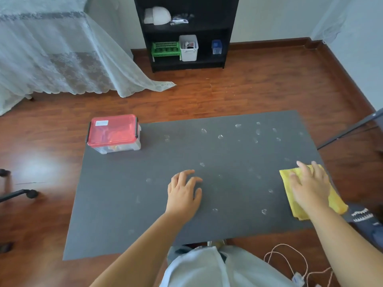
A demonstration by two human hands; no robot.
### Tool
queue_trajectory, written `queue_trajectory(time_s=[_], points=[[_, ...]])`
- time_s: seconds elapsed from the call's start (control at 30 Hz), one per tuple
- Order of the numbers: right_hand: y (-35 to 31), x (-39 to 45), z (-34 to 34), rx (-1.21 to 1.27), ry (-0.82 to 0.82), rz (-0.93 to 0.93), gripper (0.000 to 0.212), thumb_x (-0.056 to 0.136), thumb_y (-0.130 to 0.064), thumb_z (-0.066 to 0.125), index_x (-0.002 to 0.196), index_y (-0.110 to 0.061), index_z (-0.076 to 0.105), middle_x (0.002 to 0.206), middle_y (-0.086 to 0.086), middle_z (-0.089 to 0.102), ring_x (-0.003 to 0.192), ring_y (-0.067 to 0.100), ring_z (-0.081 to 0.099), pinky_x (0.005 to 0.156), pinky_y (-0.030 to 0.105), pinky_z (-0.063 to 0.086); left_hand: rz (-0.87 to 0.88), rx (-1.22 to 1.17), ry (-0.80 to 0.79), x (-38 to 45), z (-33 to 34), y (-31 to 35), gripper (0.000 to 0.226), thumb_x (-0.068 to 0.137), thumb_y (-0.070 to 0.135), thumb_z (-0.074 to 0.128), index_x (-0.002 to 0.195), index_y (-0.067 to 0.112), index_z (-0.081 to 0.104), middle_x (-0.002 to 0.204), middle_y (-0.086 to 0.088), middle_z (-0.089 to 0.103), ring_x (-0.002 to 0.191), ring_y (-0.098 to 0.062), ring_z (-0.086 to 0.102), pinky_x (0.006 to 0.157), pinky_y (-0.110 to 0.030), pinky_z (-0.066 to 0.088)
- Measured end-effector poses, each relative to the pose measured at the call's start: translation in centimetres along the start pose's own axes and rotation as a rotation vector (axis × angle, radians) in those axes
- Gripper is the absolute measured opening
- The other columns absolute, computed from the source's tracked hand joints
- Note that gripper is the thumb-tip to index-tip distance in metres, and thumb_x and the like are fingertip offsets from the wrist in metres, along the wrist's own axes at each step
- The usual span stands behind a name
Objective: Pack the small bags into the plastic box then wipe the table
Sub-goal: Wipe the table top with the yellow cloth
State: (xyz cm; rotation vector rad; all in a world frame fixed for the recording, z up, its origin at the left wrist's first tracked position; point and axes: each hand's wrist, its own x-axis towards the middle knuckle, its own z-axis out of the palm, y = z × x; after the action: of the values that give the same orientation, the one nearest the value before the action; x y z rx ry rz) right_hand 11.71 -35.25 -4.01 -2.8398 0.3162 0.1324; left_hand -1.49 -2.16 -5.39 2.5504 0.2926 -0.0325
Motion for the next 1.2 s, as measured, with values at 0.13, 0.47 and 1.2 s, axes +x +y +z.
queue_trajectory(time_s=[0.13, 0.47, 1.2], points=[[4.3, -1.4, 1.7, -0.134, -0.155, 0.063, 0.065, 0.093, -0.06, 0.029, 0.152, -0.034, 0.019, 0.163, 0.007, 0.004, 0.146, 0.037, 0.004, 0.115, 0.056, 0.008, -0.104, 0.031, 0.013, -0.6, 1.5, 0.7, 0.037, 0.095, 0.039, 0.043, 0.131, 0.029, 0.048, 0.147, 0.01, 0.034, 0.137, -0.02, 0.024, 0.111, -0.038, 0.022], [-2.6, -1.0, 4.3, -0.151, -0.243, -0.142, 0.078, 0.078, -0.083, 0.017, 0.147, -0.051, 0.0, 0.161, 0.006, -0.017, 0.144, 0.041, -0.015, 0.111, 0.065, -0.005, -0.183, 0.2, 0.046, -1.2, 3.6, 1.2, 0.05, 0.099, 0.039, 0.033, 0.146, 0.023, 0.031, 0.156, 0.009, 0.024, 0.145, -0.017, 0.013, 0.119, -0.037, 0.006], [-8.5, 3.8, 6.3, -0.081, -0.22, -0.233, 0.057, 0.088, -0.07, 0.021, 0.143, -0.059, 0.01, 0.163, 0.003, -0.011, 0.145, 0.041, -0.014, 0.11, 0.066, -0.009, -0.226, 0.29, -0.019, 1.7, 3.8, 1.7, 0.056, 0.1, 0.04, 0.017, 0.152, 0.025, 0.006, 0.16, 0.014, -0.002, 0.147, -0.017, -0.006, 0.117, -0.04, -0.003]])
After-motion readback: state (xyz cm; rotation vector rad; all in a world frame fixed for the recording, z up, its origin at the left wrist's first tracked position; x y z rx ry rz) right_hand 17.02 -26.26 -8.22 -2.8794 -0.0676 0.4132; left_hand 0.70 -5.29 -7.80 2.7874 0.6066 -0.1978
